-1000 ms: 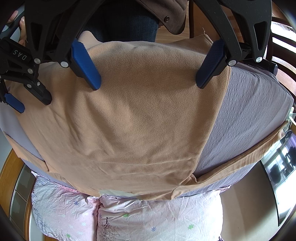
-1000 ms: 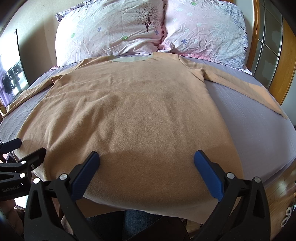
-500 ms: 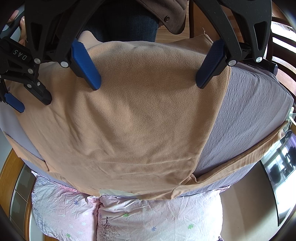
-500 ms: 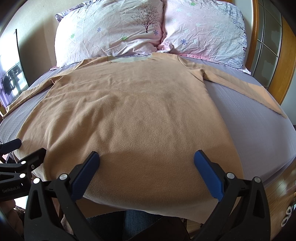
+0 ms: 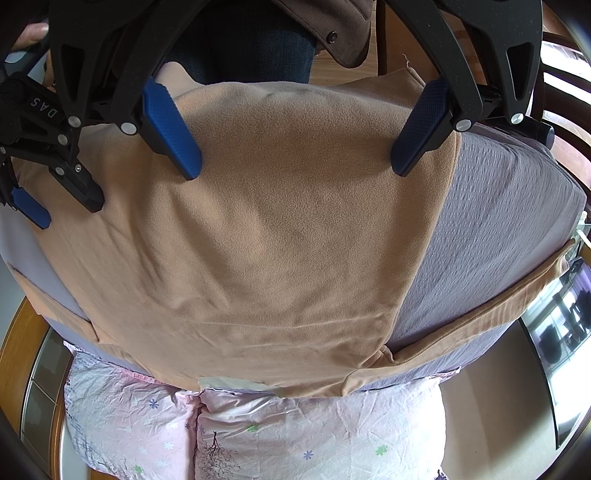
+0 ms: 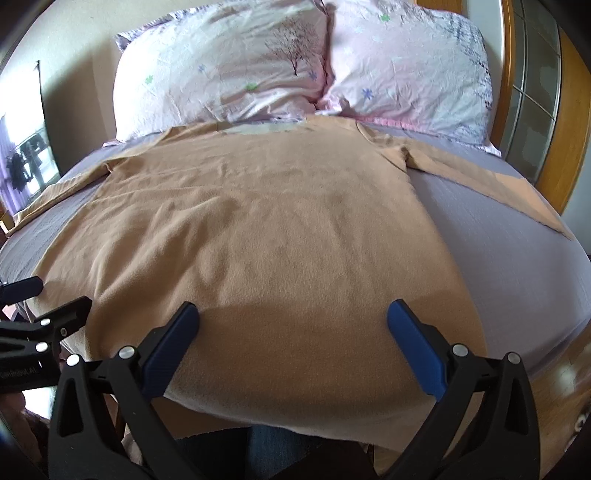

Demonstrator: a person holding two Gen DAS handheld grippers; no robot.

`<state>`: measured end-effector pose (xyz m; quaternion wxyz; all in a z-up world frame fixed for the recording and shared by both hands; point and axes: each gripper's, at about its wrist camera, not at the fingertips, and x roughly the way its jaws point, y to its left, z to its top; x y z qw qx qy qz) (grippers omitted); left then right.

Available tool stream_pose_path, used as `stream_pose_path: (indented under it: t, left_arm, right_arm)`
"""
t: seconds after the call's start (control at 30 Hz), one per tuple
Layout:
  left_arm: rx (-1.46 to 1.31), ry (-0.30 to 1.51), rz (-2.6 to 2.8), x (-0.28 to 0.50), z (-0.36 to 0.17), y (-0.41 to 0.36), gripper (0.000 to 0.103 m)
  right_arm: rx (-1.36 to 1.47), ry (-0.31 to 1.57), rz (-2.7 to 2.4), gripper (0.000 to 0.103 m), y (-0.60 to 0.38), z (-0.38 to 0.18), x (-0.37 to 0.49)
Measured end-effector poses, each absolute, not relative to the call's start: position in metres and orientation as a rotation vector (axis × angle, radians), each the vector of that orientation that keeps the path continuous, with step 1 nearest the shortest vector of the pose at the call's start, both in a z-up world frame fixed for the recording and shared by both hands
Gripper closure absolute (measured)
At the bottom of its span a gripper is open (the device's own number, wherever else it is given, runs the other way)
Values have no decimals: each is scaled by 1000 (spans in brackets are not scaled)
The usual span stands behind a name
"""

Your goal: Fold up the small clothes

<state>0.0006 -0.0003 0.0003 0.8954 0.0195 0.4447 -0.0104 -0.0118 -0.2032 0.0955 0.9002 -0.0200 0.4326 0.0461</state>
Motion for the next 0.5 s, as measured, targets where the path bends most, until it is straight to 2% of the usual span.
stream_pose_path:
  t: [0.1,0.2,0.27,0.3,0.33,0.5]
  left_arm:
    - [45,901,-26,0,1,-3,1]
    - [52,894,-42,0,3,-2,1]
    - [50,886,-61,3,4,1,1]
    - [34,864,-84,10,8,5,1]
    - [12,843,-98,15,12,9,1]
    - [-136,729,-188,36,28,32,1]
  right_arm:
    - [8,860,133,2,-230,104,-6]
    - [189,783,-40,3,-314,135,15]
    - [340,773,-192,18,-383,146,31]
    - [458,789,-291,35,-431,146,41]
    - [545,805,-354,42,-464,144,49]
    - [880,842,-602,53,-592,111,76]
